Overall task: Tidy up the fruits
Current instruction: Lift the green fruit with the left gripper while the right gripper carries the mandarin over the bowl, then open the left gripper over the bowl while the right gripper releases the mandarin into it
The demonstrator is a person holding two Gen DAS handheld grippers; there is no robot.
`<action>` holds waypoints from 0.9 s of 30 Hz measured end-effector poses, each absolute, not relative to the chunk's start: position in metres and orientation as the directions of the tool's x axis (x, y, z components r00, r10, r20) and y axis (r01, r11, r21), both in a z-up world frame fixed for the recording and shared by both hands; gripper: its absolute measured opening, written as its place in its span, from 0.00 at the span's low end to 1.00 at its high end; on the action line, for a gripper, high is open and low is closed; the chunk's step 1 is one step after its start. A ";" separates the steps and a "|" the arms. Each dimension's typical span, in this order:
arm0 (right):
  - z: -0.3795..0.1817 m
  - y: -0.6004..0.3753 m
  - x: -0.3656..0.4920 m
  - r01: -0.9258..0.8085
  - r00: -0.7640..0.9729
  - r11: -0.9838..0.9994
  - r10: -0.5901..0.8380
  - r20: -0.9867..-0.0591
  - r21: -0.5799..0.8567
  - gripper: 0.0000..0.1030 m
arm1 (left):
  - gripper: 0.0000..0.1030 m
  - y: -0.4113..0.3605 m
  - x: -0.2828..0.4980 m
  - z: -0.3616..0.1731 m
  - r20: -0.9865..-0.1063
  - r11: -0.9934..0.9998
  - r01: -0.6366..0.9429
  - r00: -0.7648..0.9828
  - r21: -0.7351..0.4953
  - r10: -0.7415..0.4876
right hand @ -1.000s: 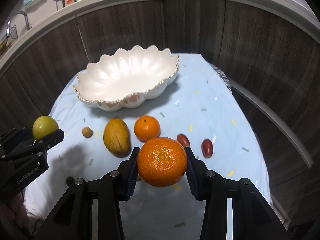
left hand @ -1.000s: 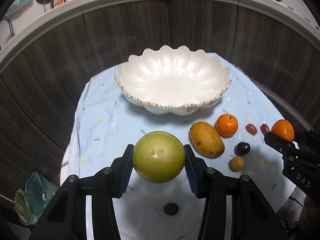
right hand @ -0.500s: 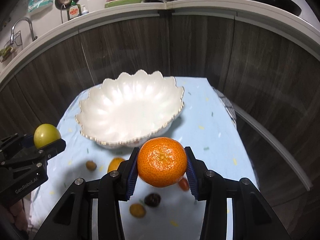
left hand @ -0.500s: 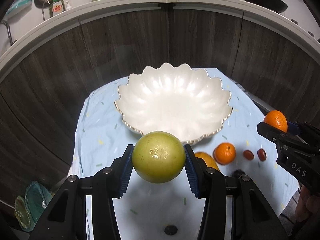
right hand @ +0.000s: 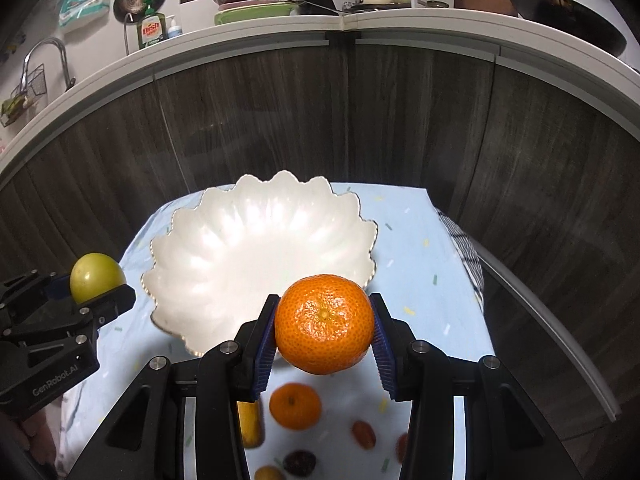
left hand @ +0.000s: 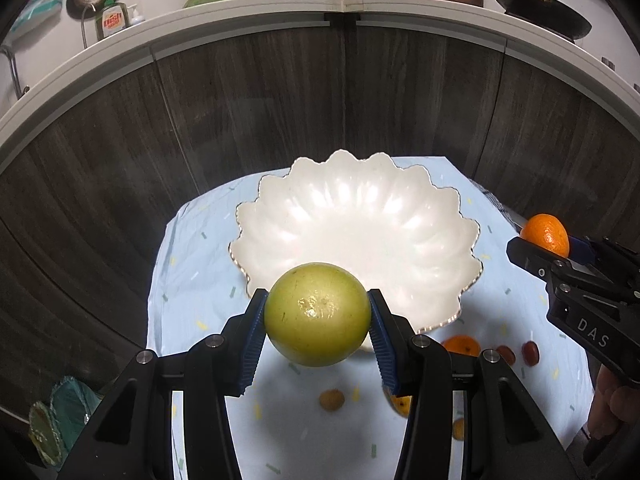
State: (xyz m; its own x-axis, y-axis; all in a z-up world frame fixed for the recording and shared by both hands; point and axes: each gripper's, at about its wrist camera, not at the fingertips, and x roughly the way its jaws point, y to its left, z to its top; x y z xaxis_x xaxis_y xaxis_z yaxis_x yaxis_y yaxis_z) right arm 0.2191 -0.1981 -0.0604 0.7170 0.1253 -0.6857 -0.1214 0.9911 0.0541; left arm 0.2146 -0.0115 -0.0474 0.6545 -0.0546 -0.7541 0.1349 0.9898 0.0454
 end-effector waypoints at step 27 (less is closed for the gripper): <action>-0.082 -0.189 0.292 -0.145 0.643 0.989 0.116 -0.757 0.028 0.42 | 0.46 -0.004 0.286 -0.087 -0.835 0.994 0.114 0.546 -0.006 -0.067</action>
State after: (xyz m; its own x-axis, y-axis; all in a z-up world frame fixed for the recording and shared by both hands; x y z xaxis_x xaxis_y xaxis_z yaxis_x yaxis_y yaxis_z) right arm 0.2923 -0.1891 -0.0818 0.6431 0.1157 -0.7570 -0.1449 0.9891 0.0280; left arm 0.2855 -0.0042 -0.0873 0.5461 -0.0671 -0.8350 0.1135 0.9935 -0.0056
